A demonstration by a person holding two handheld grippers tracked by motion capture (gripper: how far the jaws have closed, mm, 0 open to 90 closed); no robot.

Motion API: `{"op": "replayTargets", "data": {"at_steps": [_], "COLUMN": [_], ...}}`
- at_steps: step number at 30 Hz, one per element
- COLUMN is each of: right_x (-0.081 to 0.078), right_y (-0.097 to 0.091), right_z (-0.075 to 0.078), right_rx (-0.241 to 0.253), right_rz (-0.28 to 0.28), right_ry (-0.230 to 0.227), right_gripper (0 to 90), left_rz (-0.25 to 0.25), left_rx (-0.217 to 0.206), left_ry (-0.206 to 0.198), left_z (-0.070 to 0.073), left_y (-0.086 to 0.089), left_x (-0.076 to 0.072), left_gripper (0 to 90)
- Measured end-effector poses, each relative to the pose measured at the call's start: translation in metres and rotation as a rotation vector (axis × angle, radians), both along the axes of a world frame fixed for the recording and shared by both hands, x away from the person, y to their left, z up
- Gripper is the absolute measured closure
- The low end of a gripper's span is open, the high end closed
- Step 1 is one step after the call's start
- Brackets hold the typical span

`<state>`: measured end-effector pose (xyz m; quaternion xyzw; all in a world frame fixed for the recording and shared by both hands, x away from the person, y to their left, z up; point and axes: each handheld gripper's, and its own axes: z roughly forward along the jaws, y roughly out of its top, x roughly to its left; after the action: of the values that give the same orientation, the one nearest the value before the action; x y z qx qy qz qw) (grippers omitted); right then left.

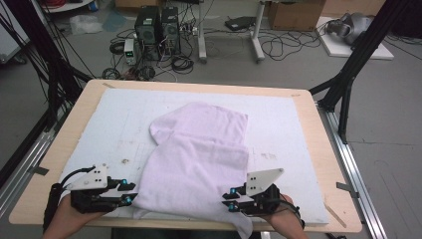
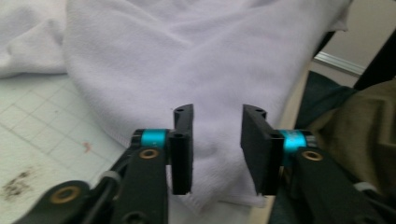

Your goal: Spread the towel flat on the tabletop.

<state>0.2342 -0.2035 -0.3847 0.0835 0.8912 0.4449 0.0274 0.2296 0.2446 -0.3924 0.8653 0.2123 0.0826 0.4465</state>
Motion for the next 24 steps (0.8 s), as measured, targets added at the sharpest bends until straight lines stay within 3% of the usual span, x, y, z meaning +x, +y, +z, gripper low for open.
{"op": "replayTargets", "data": {"at_steps": [3,7,9,11,12,13,15,19,24], "right_x": [0.021,0.042,0.046,0.046,0.045,0.045,0.046,0.04,0.017], "right_y": [0.001,0.01,0.014,0.018,0.018,0.017,0.016,0.015,0.008], "right_z": [-0.01,-0.032,-0.042,-0.05,-0.051,-0.052,-0.053,-0.052,-0.041], "right_rx": [-0.072,-0.145,-0.175,-0.219,-0.201,-0.19,-0.169,-0.162,-0.113], "right_rz": [-0.064,-0.073,-0.074,-0.071,-0.076,-0.076,-0.067,-0.039,0.024], "right_ry": [-0.003,0.05,0.076,0.077,0.055,0.056,0.09,0.098,0.126], "right_gripper": [64.0,56.2,56.2,61.0,66.4,70.8,84.7,86.2,86.0], "left_rz": [0.02,-0.007,-0.002,-0.007,-0.009,-0.015,-0.038,-0.056,-0.092], "left_rx": [0.03,0.101,0.088,0.088,0.088,0.093,0.101,0.095,0.021], "left_ry": [0.035,0.096,0.057,0.073,0.075,0.08,0.083,0.083,0.044], "left_z": [-0.017,-0.043,-0.049,-0.049,-0.049,-0.048,-0.046,-0.039,-0.016], "left_y": [-0.006,-0.022,-0.027,-0.028,-0.029,-0.03,-0.029,-0.021,-0.009], "left_x": [0.022,0.042,0.041,0.041,0.04,0.038,0.034,0.018,-0.013], "left_gripper": [62.1,60.9,66.3,78.5,86.2,86.8,87.8,88.0,87.8]}}
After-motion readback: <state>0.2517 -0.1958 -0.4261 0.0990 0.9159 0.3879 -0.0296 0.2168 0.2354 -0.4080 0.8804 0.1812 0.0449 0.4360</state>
